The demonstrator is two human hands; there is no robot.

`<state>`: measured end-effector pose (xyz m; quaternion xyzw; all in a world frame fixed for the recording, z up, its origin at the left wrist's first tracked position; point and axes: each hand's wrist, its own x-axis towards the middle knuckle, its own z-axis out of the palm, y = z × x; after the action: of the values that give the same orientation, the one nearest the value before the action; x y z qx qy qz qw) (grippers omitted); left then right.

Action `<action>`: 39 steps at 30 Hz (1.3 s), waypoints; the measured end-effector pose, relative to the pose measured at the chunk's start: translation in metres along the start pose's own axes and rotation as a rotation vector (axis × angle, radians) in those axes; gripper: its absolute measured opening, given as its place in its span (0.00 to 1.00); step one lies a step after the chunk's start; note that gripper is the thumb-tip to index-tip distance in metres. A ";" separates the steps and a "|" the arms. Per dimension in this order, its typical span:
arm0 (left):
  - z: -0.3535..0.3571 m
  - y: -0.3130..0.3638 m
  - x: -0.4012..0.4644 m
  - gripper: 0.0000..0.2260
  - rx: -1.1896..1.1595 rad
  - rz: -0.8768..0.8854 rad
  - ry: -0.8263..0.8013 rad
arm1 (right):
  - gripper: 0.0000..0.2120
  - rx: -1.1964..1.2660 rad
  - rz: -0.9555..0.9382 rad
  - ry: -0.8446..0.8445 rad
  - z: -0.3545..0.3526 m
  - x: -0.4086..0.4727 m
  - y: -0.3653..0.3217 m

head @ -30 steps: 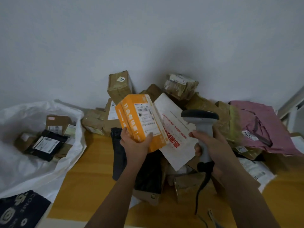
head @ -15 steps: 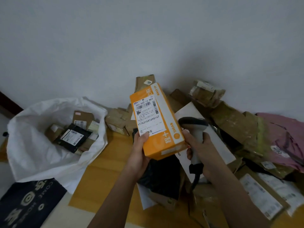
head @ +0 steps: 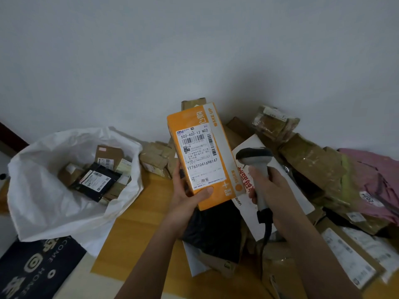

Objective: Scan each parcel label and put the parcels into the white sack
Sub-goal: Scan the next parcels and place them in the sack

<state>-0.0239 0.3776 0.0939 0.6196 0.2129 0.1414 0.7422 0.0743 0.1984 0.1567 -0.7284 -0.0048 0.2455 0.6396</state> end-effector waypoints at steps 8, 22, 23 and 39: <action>-0.012 0.004 -0.002 0.48 0.066 0.026 0.070 | 0.11 0.167 -0.092 -0.181 -0.003 -0.034 -0.045; -0.012 0.008 -0.014 0.47 0.046 -0.019 0.193 | 0.23 0.186 -0.194 -0.310 -0.014 -0.088 -0.079; -0.012 0.007 -0.015 0.48 0.047 -0.025 0.201 | 0.24 0.183 -0.198 -0.308 -0.016 -0.090 -0.079; 0.004 0.004 -0.018 0.49 -0.027 -0.054 0.281 | 0.21 0.205 -0.219 -0.335 -0.037 -0.114 -0.082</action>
<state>-0.0377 0.3661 0.1006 0.5778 0.3294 0.2094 0.7168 0.0131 0.1423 0.2754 -0.6036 -0.1652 0.2915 0.7235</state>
